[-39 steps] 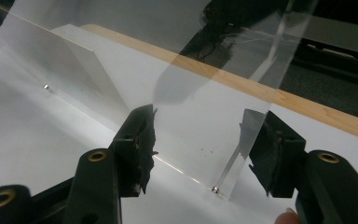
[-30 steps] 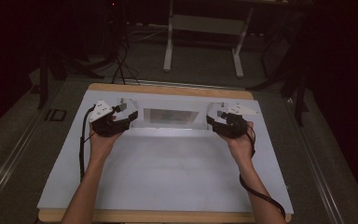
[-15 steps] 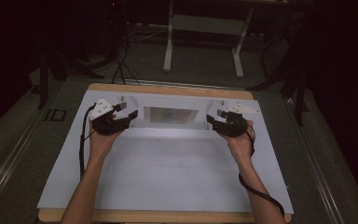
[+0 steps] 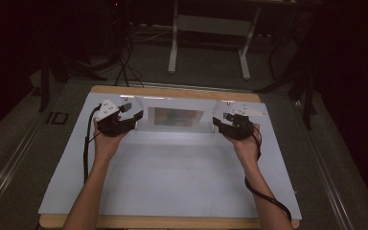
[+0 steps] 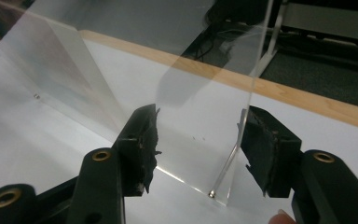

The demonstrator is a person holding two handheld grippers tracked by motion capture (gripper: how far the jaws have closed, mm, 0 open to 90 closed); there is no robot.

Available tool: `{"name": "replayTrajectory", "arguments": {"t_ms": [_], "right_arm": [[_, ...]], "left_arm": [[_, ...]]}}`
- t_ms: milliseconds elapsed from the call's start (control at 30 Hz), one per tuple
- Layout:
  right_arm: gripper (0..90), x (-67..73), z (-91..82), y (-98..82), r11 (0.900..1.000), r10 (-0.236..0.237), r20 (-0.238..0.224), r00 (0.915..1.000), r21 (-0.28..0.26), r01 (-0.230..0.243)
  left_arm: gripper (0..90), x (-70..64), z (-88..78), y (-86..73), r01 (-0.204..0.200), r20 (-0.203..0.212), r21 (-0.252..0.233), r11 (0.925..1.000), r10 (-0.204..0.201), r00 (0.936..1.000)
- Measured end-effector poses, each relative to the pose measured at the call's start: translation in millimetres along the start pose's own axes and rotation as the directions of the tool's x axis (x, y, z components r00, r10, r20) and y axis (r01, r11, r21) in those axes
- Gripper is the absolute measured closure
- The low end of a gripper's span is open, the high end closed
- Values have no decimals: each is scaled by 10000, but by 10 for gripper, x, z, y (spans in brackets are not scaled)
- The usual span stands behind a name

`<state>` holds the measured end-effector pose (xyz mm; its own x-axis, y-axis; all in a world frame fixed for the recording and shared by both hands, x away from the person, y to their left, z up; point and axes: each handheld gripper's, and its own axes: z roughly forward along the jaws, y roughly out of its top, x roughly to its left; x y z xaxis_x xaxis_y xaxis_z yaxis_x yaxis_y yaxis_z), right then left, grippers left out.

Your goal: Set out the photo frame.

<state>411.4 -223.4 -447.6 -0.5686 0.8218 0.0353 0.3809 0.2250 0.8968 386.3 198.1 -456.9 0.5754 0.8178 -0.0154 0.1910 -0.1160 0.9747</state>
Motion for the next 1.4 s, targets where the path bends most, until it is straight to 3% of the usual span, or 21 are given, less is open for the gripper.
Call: {"name": "replayTrajectory", "arguments": {"t_ms": [133,267,567,900,1033,1400], "right_arm": [[468,-13,72,-58,9997,-237,-110,9997,-28,236],[470,-18,85,-53,9998,-171,-65,9998,-62,170],[470,-35,119,-48,9994,-345,-61,9994,-54,345],[468,-63,176,-55,9987,-500,-108,9987,31,501],[468,-54,221,-68,9969,-773,33,9970,143,772],[467,-62,299,-33,9948,-998,271,9946,212,992]], "left_arm": [[399,4,8,0,-47,-54,-11,10000,47,10000],[369,19,46,-1,-4,-271,274,9996,12,9996],[368,58,158,-79,30,-39,848,9964,-27,10000],[388,86,185,-93,233,-80,812,9964,-227,9997],[391,95,199,-90,274,-96,828,9962,-267,9996],[390,100,283,-70,152,-533,872,9961,-105,9985]]}}
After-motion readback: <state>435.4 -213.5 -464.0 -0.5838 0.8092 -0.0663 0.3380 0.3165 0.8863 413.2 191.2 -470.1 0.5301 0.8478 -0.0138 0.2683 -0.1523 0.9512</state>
